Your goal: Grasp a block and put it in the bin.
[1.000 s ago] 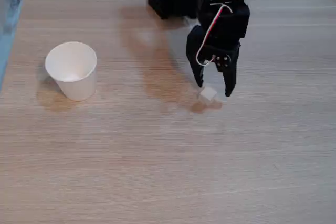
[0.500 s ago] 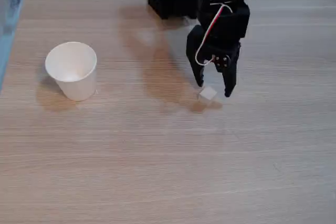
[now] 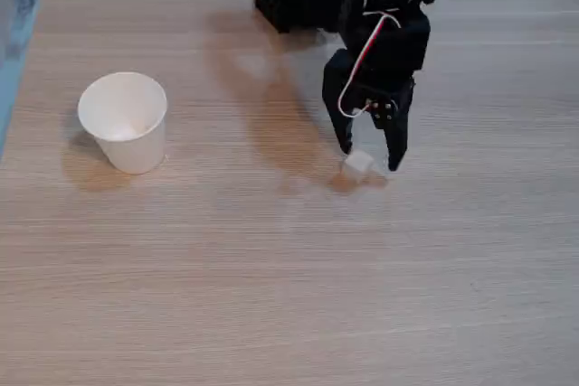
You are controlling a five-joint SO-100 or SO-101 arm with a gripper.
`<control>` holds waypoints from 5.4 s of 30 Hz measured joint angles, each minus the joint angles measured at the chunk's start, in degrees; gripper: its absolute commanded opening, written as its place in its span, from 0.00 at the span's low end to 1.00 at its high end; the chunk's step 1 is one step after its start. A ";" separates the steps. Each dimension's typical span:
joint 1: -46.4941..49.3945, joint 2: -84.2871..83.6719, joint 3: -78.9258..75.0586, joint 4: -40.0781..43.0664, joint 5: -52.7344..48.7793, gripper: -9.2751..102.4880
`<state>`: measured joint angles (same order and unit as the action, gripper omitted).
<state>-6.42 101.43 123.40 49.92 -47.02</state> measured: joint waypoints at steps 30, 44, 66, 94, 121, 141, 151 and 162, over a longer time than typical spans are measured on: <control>2.81 -2.72 0.00 -2.64 -1.05 0.25; 2.81 -2.81 0.00 -3.16 -1.67 0.12; 15.82 13.97 -3.08 6.33 -19.34 0.10; 42.71 27.95 1.41 6.06 -34.37 0.10; 50.45 15.56 -13.89 5.36 -36.83 0.10; 53.44 15.03 -13.71 4.04 -35.95 0.26; 53.09 15.03 -13.54 3.96 -35.33 0.28; 50.63 16.96 -10.63 3.69 -35.33 0.21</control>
<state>44.21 118.39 112.76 53.61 -82.35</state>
